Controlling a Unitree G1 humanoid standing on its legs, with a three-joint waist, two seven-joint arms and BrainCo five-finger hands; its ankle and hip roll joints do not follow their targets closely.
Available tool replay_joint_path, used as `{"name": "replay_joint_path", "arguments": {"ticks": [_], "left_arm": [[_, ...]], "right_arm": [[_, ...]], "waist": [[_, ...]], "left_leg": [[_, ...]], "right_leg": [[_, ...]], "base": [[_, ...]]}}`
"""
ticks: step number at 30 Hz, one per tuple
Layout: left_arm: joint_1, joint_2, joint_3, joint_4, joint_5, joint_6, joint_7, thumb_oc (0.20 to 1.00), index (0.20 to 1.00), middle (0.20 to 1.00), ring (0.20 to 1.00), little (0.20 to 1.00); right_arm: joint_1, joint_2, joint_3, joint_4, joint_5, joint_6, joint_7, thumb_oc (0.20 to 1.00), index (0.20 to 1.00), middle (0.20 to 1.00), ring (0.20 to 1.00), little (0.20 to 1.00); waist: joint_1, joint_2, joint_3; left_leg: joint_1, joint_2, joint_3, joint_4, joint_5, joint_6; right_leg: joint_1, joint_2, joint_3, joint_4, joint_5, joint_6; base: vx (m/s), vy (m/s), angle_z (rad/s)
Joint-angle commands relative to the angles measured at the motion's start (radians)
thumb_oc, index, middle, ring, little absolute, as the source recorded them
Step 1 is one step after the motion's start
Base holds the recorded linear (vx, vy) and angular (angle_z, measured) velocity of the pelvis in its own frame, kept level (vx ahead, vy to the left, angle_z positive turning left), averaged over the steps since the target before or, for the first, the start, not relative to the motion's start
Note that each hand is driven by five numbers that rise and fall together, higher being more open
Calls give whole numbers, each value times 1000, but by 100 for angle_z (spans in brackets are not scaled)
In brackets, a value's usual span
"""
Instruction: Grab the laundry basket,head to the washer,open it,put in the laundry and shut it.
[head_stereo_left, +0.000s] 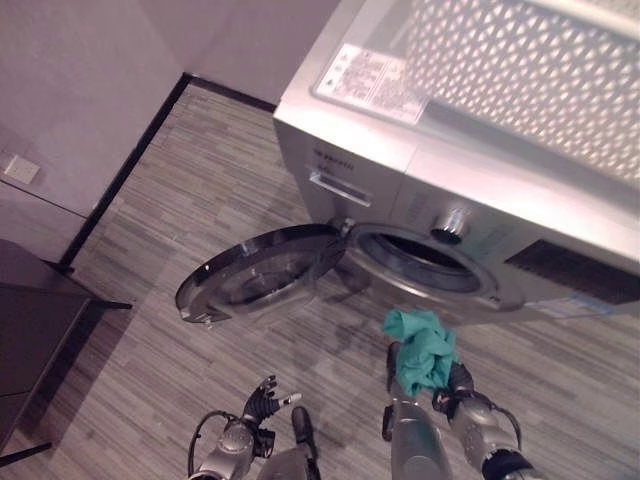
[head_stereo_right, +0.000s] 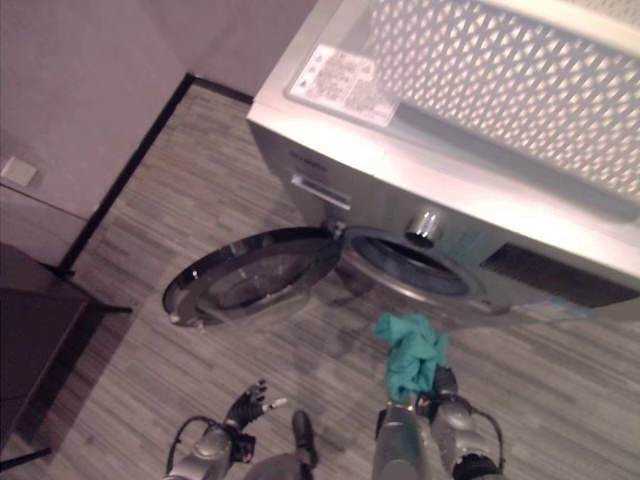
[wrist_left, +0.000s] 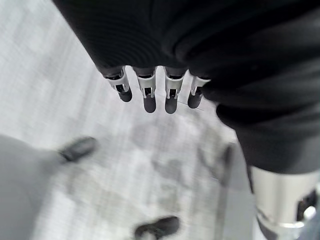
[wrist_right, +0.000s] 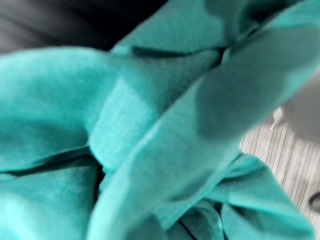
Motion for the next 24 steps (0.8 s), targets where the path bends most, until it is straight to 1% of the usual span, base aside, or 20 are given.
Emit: {"name": "replay_joint_path", "arguments": {"ticks": [1, 4, 7, 10, 11, 13, 14, 15, 16, 17, 18, 21, 22, 23, 24], "left_arm": [[31, 0, -1, 1, 18, -32, 13, 1000, 1000, 1000, 1000, 1000], [6, 9, 0, -6, -1, -42, 26, 1000, 1000, 1000, 1000, 1000], [-18, 9, -12, -14, -10, -50, 32, 1000, 1000, 1000, 1000, 1000], [-36, 17, -30, -39, -18, -60, 36, 1000, 1000, 1000, 1000, 1000], [-38, 17, -30, -39, -19, -59, 36, 1000, 1000, 1000, 1000, 1000], [-47, 28, -56, -90, -34, -68, 38, 1000, 1000, 1000, 1000, 1000], [-49, 29, -56, -91, -34, -67, 38, 1000, 1000, 1000, 1000, 1000], [-47, 32, -70, -114, -43, -67, 33, 1000, 1000, 1000, 1000, 1000], [-48, 32, -71, -115, -43, -67, 33, 1000, 1000, 1000, 1000, 1000], [-50, 39, -85, -128, -48, -70, 33, 1000, 1000, 1000, 1000, 1000], [-53, 39, -86, -128, -48, -70, 33, 1000, 1000, 1000, 1000, 1000], [-61, 52, -100, -135, -55, -73, 39, 1000, 1000, 1000, 1000, 1000], [-65, 51, -100, -135, -56, -72, 39, 1000, 1000, 1000, 1000, 1000], [-68, 60, -112, -134, -58, -71, 40, 1000, 1000, 1000, 1000, 1000], [-73, 65, -119, -131, -60, -72, 41, 1000, 1000, 1000, 1000, 1000]], "right_arm": [[-89, 38, -12, 22, 28, -79, -70, 200, 200, 200, 200, 200], [-196, 35, -35, 3, 40, -104, -113, 200, 200, 200, 200, 200], [-294, 12, -64, -20, 36, -129, -144, 200, 200, 200, 200, 200], [-387, -27, -100, -47, 24, -157, -187, 200, 200, 200, 200, 200], [-389, -28, -100, -46, 23, -156, -188, 200, 200, 200, 200, 200], [-486, -76, -151, -129, -1, -201, -265, 200, 200, 200, 200, 200], [-487, -76, -152, -130, -2, -201, -267, 200, 200, 200, 200, 200], [-527, -101, -179, -142, -2, -217, -293, 200, 200, 200, 200, 200], [-529, -102, -180, -141, -2, -217, -293, 200, 200, 200, 200, 200], [-584, -141, -198, -127, -2, -224, -315, 200, 200, 200, 200, 200], [-588, -144, -198, -124, -1, -224, -314, 200, 200, 200, 200, 200], [-697, -207, -229, -69, 36, -237, -335, 200, 200, 200, 200, 200], [-704, -211, -229, -62, 39, -238, -332, 200, 200, 200, 200, 200], [-778, -270, -243, -18, 67, -238, -349, 200, 200, 200, 200, 200], [-834, -311, -239, 19, 90, -239, -349, 200, 200, 200, 200, 200]], "waist": [[19, -6, 35], [33, 7, 79], [41, 13, 121], [49, 26, 152], [49, 26, 152], [57, 47, 176], [57, 48, 175], [62, 61, 183], [62, 62, 182], [69, 76, 188], [70, 77, 188], [87, 102, 193], [87, 103, 192], [98, 117, 192], [107, 125, 188]], "left_leg": [[12, 33, -27, 119, -124, 46], [-34, 2, -28, 150, -152, 61], [-88, -21, -36, 197, -171, 74], [-145, -35, -49, 234, -169, 75], [-148, -36, -50, 236, -169, 75], [-212, -53, -74, 253, -156, 75], [-214, -53, -75, 254, -156, 75], [-239, -61, -88, 256, -148, 74], [-242, -62, -89, 257, -148, 75], [-265, -65, -100, 252, -137, 74], [-268, -66, -101, 252, -137, 74], [-310, -71, -119, 244, -117, 68], [-314, -71, -121, 245, -116, 67], [-340, -71, -138, 238, -98, 61], [-355, -72, -146, 231, -89, 57]], "right_leg": [[-18, -1, 81, 18, -95, 43], [-77, -39, 93, 46, -75, 59], [-115, -71, 97, 65, -63, 69], [-147, -105, 92, 84, -55, 73], [-148, -106, 91, 85, -55, 73], [-184, -133, 83, 111, -58, 77], [-187, -134, 83, 113, -59, 78], [-205, -144, 84, 129, -65, 79], [-208, -145, 84, 131, -65, 80], [-230, -153, 79, 148, -73, 82], [-233, -154, 78, 151, -74, 82], [-268, -162, 70, 180, -93, 85], [-274, -163, 70, 184, -95, 85], [-295, -168, 63, 205, -112, 86], [-308, -169, 58, 216, -122, 86]], "base": [[-137, 238, -12], [-121, 129, -21], [-105, 78, 2], [-73, 43, 10], [-57, 21, 17], [-58, 25, 19], [-42, 25, 12], [-17, 12, 7], [-32, 10, 2], [-15, -1, 6], [-20, -8, 12], [-20, -34, 24], [-27, -72, 25], [-23, -74, 19], [-31, -108, 23]]}}
